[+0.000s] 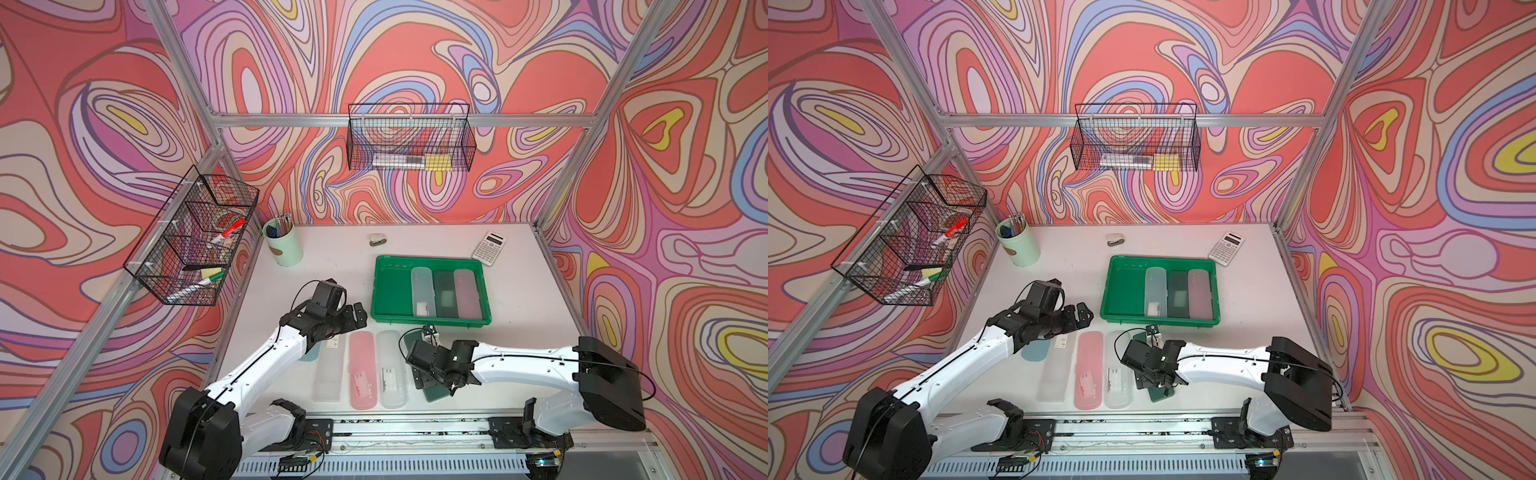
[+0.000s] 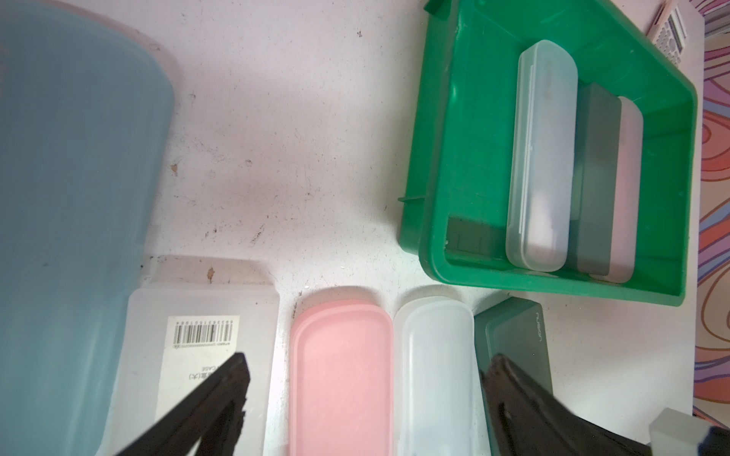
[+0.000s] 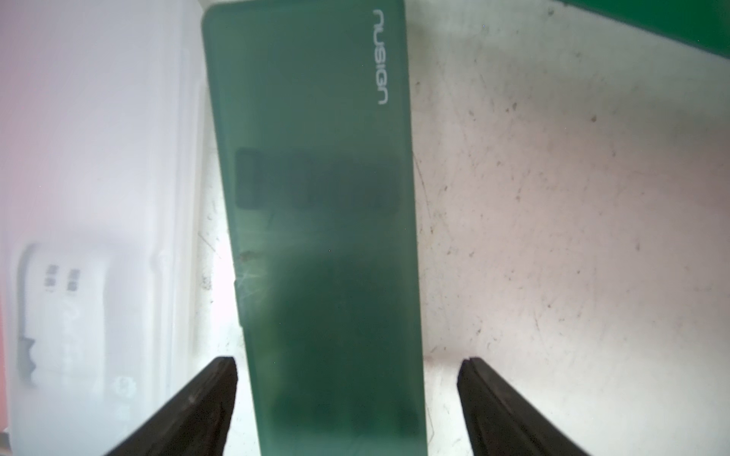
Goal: Put the pencil case into the storage box
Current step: Pick up the pencil case from the center of the board.
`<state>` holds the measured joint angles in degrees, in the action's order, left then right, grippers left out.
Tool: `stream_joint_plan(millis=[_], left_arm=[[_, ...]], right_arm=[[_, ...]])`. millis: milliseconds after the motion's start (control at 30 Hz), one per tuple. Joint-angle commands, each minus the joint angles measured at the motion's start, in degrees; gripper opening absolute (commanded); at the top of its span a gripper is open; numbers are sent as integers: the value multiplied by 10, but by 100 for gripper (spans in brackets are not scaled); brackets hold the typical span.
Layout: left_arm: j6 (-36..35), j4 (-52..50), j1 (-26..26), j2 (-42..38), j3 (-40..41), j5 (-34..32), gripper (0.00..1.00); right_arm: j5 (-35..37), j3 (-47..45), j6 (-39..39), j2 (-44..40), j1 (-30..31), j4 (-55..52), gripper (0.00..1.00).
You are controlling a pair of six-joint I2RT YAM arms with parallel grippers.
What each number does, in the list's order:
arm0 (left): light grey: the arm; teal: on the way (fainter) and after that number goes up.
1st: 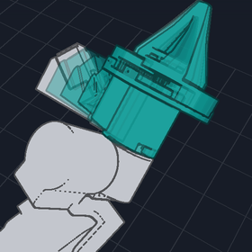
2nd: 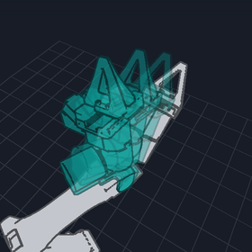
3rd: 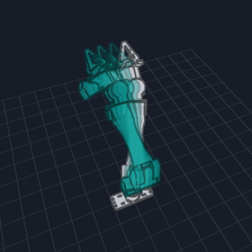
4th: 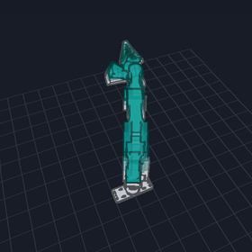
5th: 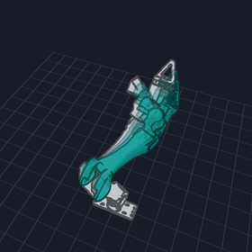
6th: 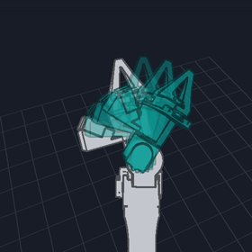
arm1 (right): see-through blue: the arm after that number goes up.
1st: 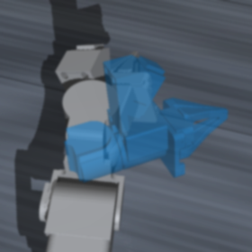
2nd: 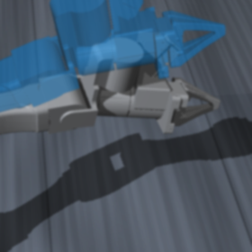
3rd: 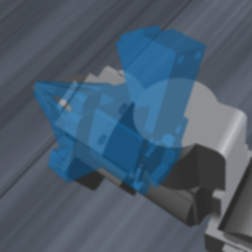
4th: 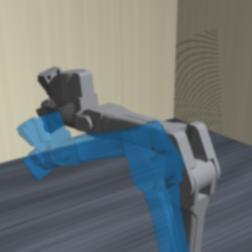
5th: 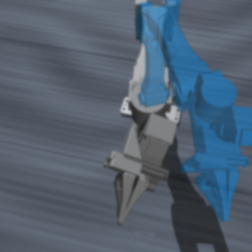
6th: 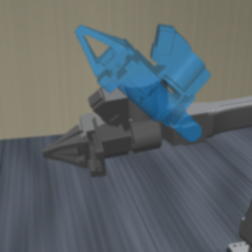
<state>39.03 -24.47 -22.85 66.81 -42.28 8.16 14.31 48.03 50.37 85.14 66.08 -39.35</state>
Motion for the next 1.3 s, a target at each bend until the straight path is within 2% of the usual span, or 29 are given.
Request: stream_joint_plan(millis=[0,400,533,600,667,867,1267], left_arm=[[2,-13,-2,-7,0,-4,97],[3,-22,-1,-17,-6,-6,96],[1,-32,-3,-23,-10,-8,97],[2,-39,-3,-32,-10,-9,97],[2,-50,-3,-44,-10,-11,96],[7,-95,-10,-92,-23,-22,96],[6,-165,-15,-166,-90,-47,96]], right_arm=[[5,2,-26,6,3,-3,90],[23,37,-34,81,22,-19,85],[20,31,-32,85,24,-8,79],[19,29,-35,85,25,-5,70],[20,31,-38,82,26,-8,60],[11,34,-50,56,36,-27,47],[-2,68,-87,-24,63,-76,43]])
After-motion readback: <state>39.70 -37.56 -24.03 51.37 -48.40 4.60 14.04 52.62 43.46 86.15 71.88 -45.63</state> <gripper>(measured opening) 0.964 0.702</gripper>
